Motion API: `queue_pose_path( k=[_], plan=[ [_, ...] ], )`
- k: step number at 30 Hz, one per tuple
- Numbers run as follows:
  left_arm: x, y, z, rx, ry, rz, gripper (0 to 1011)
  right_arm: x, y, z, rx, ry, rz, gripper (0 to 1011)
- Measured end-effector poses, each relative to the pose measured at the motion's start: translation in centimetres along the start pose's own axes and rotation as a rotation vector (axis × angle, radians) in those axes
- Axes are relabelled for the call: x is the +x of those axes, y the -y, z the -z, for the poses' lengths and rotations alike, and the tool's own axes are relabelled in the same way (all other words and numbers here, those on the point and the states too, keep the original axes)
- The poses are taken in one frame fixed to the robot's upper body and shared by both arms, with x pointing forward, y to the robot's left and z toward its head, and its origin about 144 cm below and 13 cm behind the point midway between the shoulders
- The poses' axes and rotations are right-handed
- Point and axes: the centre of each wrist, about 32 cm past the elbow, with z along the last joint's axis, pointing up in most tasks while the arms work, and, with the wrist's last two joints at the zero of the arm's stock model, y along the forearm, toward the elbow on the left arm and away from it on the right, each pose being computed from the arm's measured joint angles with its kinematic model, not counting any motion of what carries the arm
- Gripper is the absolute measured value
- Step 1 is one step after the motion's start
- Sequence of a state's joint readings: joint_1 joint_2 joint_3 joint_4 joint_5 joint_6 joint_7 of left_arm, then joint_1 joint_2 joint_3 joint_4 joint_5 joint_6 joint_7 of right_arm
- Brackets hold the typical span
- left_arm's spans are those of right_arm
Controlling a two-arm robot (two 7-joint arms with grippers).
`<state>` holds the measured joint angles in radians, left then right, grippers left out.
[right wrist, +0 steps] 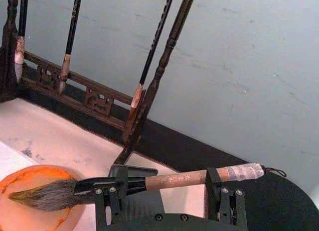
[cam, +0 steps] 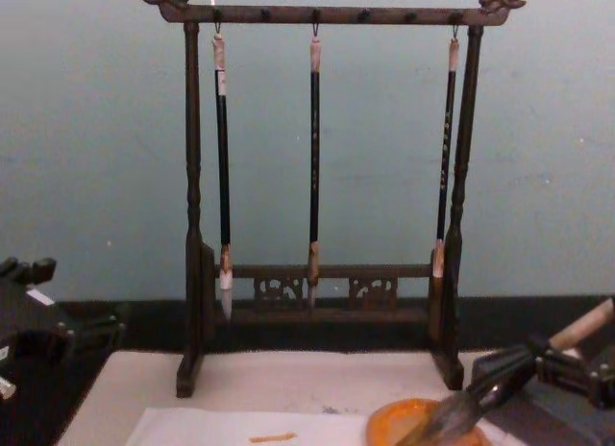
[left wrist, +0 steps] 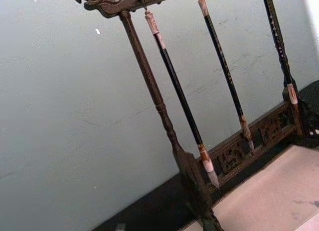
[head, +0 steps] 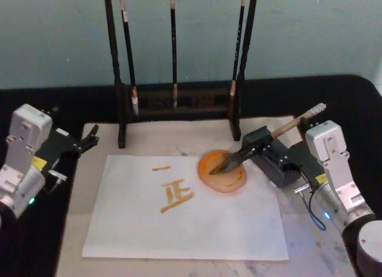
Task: Pick up the brush from the inkstone, write on the paper, then place the brush back to its original position.
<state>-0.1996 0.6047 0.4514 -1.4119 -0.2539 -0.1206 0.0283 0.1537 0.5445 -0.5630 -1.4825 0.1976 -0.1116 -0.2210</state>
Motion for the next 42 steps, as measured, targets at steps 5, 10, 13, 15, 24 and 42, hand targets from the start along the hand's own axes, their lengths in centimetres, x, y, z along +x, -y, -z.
queue_pose_path(
  k=[5,10,13,15,24,42],
  plan=[
    [0.00,0.00,0.00,0.000,0.000,0.000,1009,0.01,0.01,-0.01,0.000,-0.001,0.000,1000],
    [0.00,0.00,0.00,0.000,0.000,0.000,1009,0.01,0.02,-0.01,-0.001,-0.002,0.000,1000],
    [0.00,0.00,0.00,0.000,0.000,0.000,1010,0.02,0.02,-0.02,0.000,-0.003,0.000,1000],
    [0.00,0.00,0.00,0.000,0.000,0.000,1010,0.02,0.02,-0.02,0.000,-0.003,-0.001,1000],
    [0.00,0.00,0.00,0.000,0.000,0.000,1010,0.04,0.03,-0.03,0.000,-0.004,-0.001,1000],
    [0.00,0.00,0.00,0.000,0.000,0.000,1010,0.04,0.03,-0.02,-0.001,-0.005,-0.002,1000]
  ],
)
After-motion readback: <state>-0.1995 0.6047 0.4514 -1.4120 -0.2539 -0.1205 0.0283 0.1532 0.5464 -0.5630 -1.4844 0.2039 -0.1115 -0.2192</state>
